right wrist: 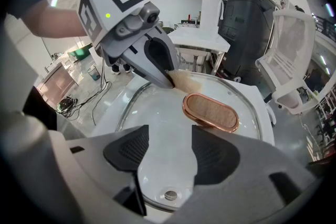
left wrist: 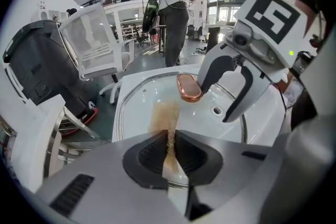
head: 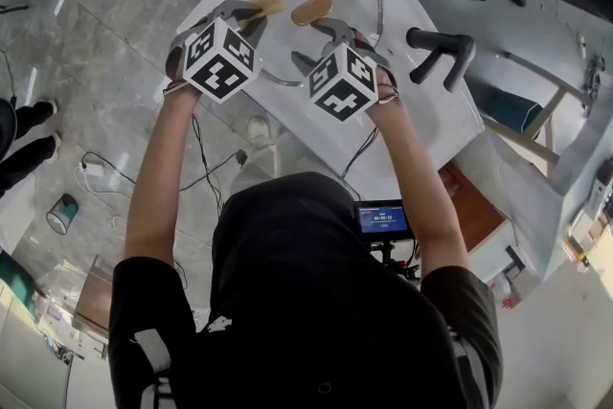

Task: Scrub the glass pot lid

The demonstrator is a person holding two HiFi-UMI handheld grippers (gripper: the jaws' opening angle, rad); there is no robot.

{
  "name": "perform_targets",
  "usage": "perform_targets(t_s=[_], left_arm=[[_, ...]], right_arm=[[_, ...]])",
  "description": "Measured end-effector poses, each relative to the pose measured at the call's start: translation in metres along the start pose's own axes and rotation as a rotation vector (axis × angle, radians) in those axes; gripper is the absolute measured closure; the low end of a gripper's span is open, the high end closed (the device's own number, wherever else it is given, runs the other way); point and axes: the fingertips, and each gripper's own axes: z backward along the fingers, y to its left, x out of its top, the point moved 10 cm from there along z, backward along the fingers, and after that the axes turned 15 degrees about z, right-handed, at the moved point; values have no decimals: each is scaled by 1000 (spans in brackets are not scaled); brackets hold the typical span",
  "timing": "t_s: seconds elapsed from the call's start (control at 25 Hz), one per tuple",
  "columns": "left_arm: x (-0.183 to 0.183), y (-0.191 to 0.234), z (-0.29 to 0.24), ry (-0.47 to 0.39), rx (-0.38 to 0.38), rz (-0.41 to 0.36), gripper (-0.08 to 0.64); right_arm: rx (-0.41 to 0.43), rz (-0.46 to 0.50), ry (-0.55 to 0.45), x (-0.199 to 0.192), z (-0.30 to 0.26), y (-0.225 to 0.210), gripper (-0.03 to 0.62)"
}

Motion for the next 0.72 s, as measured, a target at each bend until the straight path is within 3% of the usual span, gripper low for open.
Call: perform_targets(t_s=[0.72], left_arm=[[-37, -41, 11, 27, -18, 40, 540]], right_arm=[[-10, -3, 7, -1, -1, 0, 353]])
